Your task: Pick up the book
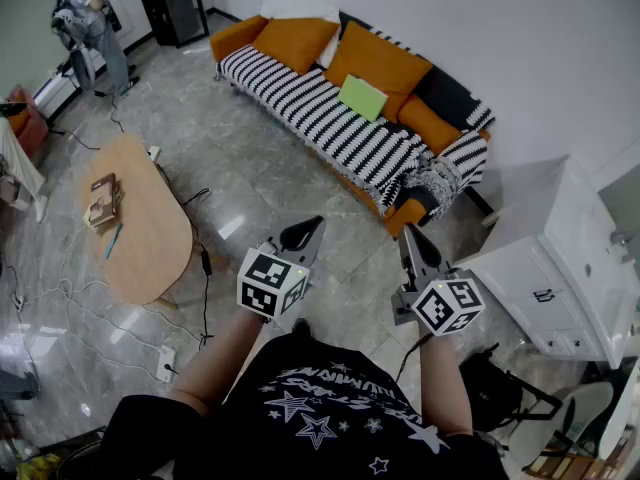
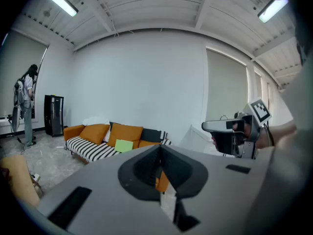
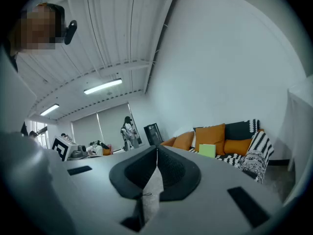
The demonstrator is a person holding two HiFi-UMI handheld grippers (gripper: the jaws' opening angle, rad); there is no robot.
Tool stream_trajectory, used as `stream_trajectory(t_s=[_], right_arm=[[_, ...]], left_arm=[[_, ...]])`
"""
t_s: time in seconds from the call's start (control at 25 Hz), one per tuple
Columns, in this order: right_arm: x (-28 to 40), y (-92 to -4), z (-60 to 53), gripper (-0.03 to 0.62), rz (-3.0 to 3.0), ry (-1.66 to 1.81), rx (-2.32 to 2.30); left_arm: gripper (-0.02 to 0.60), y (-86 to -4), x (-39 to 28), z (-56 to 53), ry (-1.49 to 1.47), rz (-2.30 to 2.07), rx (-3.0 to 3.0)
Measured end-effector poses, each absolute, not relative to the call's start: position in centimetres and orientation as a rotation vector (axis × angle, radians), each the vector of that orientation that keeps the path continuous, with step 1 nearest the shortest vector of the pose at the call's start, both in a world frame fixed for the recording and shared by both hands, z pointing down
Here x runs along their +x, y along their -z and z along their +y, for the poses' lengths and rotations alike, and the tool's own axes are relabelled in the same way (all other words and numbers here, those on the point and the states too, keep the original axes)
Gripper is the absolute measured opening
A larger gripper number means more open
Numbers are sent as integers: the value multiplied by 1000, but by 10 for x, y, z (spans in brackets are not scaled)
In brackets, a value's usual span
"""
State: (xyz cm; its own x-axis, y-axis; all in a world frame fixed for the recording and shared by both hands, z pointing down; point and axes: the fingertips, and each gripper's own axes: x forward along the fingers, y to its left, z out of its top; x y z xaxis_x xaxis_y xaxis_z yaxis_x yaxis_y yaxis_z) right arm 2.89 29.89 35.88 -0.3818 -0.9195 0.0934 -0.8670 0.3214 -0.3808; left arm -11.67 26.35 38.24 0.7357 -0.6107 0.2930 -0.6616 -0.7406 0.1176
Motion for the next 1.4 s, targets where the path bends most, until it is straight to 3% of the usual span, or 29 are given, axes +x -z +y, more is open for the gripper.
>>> stream_trajectory(t_s=[1.4], right_arm=[[3,-390,198,27,2401,623,-1817]], left_arm=[[6,-410,-194,172,-293,-1030,2620]])
